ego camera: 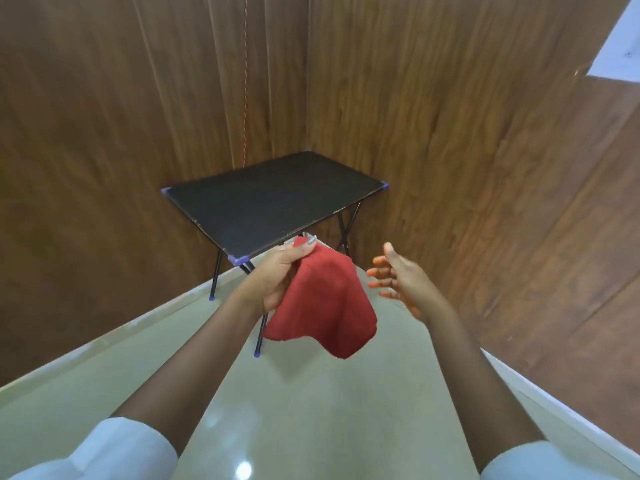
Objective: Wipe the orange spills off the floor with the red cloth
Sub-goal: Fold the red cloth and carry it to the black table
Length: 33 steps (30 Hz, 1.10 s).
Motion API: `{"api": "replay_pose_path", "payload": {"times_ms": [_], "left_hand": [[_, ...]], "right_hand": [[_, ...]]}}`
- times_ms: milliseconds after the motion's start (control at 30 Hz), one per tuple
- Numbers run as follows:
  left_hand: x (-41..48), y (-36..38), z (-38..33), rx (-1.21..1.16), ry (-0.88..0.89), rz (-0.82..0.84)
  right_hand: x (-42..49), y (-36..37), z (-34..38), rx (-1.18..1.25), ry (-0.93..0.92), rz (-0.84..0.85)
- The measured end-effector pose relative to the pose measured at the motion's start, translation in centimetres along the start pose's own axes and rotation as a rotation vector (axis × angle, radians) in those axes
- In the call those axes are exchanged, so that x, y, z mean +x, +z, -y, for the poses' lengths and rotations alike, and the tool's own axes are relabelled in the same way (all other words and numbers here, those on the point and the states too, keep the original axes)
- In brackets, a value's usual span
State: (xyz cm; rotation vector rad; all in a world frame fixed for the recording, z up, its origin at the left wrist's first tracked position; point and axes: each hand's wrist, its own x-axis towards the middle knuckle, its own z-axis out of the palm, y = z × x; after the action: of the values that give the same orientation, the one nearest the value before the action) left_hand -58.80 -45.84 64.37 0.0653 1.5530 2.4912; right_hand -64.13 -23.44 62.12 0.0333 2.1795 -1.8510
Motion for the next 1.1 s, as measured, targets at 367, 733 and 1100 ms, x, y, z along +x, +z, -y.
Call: {"api": "replay_pose_path", "payload": {"times_ms": [367,733,1100], "left_hand": [[9.7,-0.1,0.0,-0.412,-0.005,-0.221],[14.1,-4.2,-1.6,-0.412,0.022,-0.283],[17.2,-11.9,-6.3,-0.322,0.007,-0.199]], "right_hand": [[8.2,-2.1,-2.7,0.511,0.144,0.375],[16.4,-0.5,2.8,0.342,0.249,0.449],[22.1,6.3,5.7,0.39,0.318,0.431]]}}
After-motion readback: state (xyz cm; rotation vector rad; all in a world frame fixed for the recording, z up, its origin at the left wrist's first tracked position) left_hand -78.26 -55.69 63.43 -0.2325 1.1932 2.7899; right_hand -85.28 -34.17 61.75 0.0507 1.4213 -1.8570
